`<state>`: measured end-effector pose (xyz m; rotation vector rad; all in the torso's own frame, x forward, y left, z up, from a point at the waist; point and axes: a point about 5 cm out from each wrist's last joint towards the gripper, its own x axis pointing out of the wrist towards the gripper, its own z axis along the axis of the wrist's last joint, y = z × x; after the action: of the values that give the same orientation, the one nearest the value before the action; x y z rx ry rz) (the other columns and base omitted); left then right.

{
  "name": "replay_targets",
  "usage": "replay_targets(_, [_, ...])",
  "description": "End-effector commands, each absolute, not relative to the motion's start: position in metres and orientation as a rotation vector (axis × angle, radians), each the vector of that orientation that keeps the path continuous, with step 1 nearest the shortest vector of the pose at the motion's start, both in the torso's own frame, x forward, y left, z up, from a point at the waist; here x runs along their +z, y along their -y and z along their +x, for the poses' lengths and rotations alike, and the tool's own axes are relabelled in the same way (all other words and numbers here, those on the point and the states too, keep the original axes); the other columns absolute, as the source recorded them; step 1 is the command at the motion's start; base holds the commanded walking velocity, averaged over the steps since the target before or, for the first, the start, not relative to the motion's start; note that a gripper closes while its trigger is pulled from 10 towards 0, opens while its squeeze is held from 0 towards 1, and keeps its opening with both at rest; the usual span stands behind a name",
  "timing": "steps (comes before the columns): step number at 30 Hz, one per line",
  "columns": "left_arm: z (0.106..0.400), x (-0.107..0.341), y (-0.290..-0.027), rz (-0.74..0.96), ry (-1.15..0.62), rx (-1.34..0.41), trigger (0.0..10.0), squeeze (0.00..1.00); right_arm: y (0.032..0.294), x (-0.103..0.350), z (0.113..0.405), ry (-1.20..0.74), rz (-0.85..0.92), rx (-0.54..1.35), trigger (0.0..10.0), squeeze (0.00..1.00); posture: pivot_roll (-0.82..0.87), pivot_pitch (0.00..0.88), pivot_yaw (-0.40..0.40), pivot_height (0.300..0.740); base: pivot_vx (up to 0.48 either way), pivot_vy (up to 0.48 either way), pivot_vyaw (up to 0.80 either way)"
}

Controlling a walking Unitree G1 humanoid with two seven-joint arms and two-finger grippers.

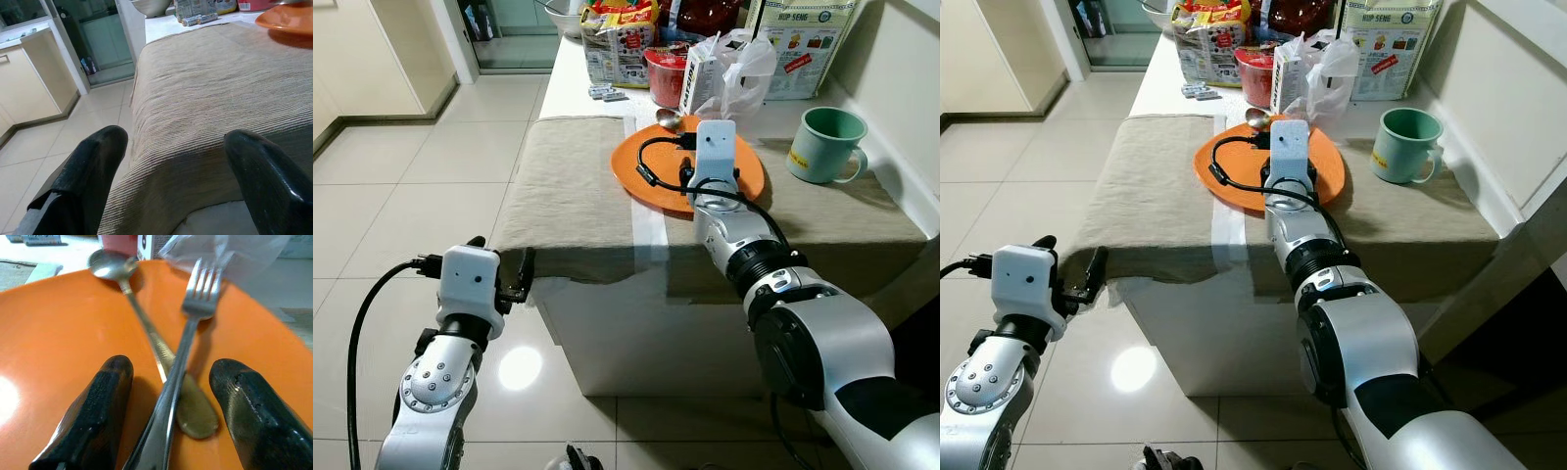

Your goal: Setting the table

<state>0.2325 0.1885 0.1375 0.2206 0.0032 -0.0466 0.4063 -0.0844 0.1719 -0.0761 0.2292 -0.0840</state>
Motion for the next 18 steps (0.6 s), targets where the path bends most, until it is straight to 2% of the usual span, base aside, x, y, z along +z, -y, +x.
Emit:
replay_targets(1, [0.230, 0.142, -0.190, 0.238, 0.003, -0.047, 10.0, 0.00, 0.085, 0.141, 0.396, -0.368, -0.073, -0.081, 10.0, 0.00, 0.07, 0.105, 0.065, 0.740, 0.000, 0.000, 0.00])
replay_targets(6, [0.229, 0.142, -0.191, 0.243, 0.000, -0.048, 10.0, 0.00, 0.083, 0.131, 0.392, -0.408, -0.071, -0.073, 10.0, 0.00, 0.07, 0.110, 0.065, 0.740, 0.000, 0.000, 0.00])
replay_targets(7, [0.229, 0.142, -0.192, 0.245, 0.000, -0.048, 10.0, 0.00, 0.083, 0.130, 0.391, -0.412, -0.070, -0.073, 0.0, 0.00, 0.07, 0.110, 0.065, 0.740, 0.000, 0.000, 0.00])
replay_targets(18, [0.228, 0.144, -0.194, 0.254, 0.003, -0.045, 10.0, 0.00, 0.077, 0.132, 0.391, -0.399, -0.073, -0.047, 0.0, 0.00, 0.07, 0.112, 0.065, 0.740, 0.000, 0.000, 0.00])
